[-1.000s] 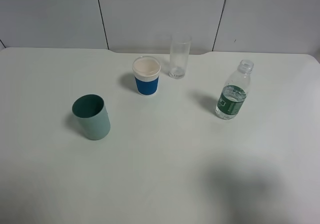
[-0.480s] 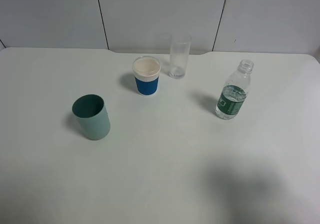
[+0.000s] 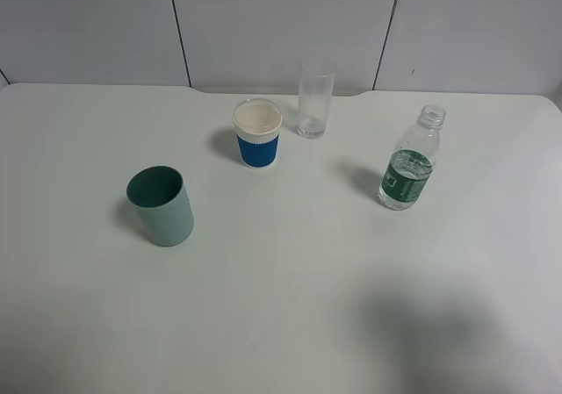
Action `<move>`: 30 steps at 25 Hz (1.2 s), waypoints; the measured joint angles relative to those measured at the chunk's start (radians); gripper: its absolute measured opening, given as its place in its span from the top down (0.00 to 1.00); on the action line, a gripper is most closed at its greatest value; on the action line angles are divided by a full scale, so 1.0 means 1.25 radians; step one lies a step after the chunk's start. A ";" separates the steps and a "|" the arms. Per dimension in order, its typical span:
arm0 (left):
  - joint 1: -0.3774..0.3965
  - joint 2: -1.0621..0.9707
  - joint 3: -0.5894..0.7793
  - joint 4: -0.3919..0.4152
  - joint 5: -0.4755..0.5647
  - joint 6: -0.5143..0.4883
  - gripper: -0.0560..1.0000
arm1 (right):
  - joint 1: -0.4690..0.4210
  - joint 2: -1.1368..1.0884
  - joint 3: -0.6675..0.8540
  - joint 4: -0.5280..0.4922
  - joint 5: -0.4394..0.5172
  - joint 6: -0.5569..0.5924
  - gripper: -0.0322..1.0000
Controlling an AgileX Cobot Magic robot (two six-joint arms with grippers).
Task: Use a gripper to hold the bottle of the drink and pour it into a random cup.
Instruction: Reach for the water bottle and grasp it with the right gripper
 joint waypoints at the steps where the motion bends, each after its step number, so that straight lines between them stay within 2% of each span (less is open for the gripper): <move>1: 0.000 0.000 0.000 0.000 0.000 0.000 0.01 | 0.000 0.000 0.000 0.000 0.000 0.000 0.11; 25: 0.000 0.000 0.000 0.000 0.000 0.000 0.01 | 0.000 0.000 0.000 0.000 0.000 -0.001 0.11; 30: 0.000 0.000 0.000 0.000 0.000 0.000 0.01 | 0.000 0.003 0.000 0.014 -0.001 -0.045 0.11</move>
